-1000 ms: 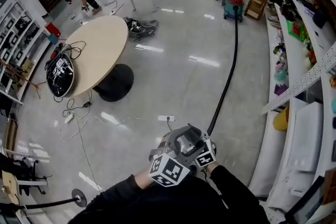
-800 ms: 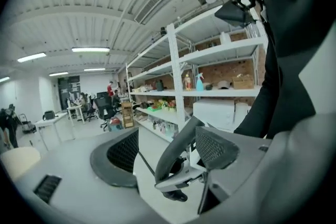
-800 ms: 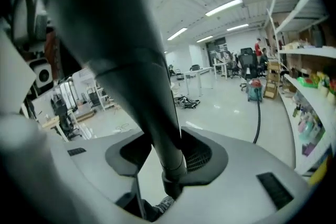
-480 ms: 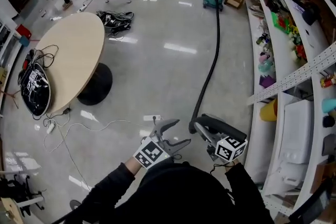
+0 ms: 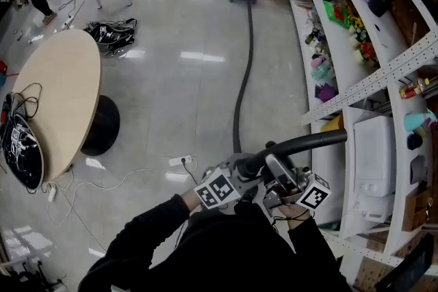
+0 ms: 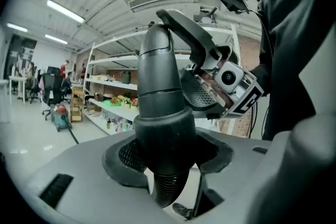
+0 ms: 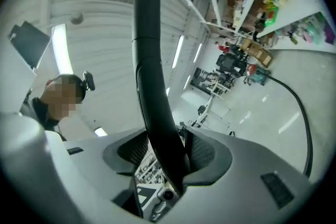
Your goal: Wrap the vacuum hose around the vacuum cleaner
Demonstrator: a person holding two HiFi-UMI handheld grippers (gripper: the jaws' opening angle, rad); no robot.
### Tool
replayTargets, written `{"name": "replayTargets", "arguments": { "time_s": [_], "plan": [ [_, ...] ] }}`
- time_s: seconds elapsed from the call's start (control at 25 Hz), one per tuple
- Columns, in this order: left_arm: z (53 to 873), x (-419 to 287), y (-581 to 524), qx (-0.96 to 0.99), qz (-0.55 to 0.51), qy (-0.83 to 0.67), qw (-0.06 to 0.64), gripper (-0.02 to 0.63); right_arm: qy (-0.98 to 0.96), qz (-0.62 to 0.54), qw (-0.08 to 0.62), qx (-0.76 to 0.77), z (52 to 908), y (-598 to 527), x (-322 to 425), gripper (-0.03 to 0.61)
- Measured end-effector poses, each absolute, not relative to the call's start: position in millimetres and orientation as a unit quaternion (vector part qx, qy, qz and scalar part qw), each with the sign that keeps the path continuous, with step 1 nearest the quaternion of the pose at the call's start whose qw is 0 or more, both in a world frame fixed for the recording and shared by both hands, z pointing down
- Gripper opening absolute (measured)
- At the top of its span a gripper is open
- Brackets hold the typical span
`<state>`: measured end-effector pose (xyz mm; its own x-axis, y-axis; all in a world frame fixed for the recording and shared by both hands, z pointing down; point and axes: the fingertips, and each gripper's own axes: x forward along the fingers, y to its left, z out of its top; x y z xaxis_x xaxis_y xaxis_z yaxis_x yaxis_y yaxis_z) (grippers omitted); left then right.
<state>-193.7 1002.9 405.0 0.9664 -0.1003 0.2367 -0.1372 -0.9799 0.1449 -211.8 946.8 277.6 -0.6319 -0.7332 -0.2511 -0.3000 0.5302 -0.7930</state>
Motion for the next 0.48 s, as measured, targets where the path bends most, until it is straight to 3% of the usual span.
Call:
{"name": "replayTargets", "arguments": {
  "time_s": [0.28, 0.48],
  "plan": [
    [415.6, -159.6, 971.6, 0.977, 0.135, -0.144, 0.084, 0.239, 0.72, -0.443, 0.398, -0.357, 302.2, 903.3, -135.0, 0.209],
    [388.3, -134.9, 958.3, 0.984, 0.106, -0.083, 0.12, 0.237, 0.753, -0.464, 0.438, -0.163, 284.7, 884.5, -107.6, 0.21]
  ]
}}
